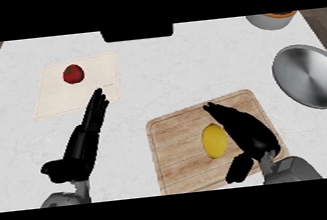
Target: Pick the lemon from the cutting board and place it in the pan
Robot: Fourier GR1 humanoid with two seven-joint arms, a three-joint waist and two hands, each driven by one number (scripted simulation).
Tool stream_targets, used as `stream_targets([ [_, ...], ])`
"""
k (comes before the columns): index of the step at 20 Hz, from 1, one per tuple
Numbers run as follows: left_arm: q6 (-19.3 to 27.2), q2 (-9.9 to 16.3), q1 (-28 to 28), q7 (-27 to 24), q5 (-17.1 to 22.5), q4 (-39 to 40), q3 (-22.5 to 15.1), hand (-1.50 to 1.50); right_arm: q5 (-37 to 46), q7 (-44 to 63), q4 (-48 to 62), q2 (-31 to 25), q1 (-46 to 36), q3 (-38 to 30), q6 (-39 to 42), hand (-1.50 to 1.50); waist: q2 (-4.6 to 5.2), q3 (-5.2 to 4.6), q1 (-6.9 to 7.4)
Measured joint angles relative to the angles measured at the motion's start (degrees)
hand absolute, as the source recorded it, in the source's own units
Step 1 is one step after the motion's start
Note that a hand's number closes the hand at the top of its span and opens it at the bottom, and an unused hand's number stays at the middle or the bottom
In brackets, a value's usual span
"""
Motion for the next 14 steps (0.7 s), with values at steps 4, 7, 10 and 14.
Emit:
stream_targets([
  [4, -1.5, 0.2, 0.9, -0.8, 0.0, -0.2, 1.4, 0.0, 1.7, -2.0, 3.3, 2.5, -0.9, -1.6, -1.0, -1.5, 0.0, 0.0, 0.06],
  [7, -1.8, -0.6, 1.9, -0.7, -0.7, -1.1, 1.3, 0.0, 3.4, -4.2, 5.1, 3.4, -0.2, -2.4, -2.1, -1.5, 0.0, 0.01, 0.05],
  [10, -2.5, -0.4, 2.8, 0.8, -0.8, -3.4, 1.8, 0.0, 4.9, -5.8, 8.1, 4.4, -0.6, -3.1, -2.6, -1.5, -0.01, 0.0, 0.09],
  [14, -3.4, -0.5, 2.4, 1.4, -0.7, -3.6, 3.0, 0.0, 6.7, -6.5, 13.4, 6.5, -2.4, -4.3, -3.0, -1.5, 0.01, 0.0, 0.1],
])
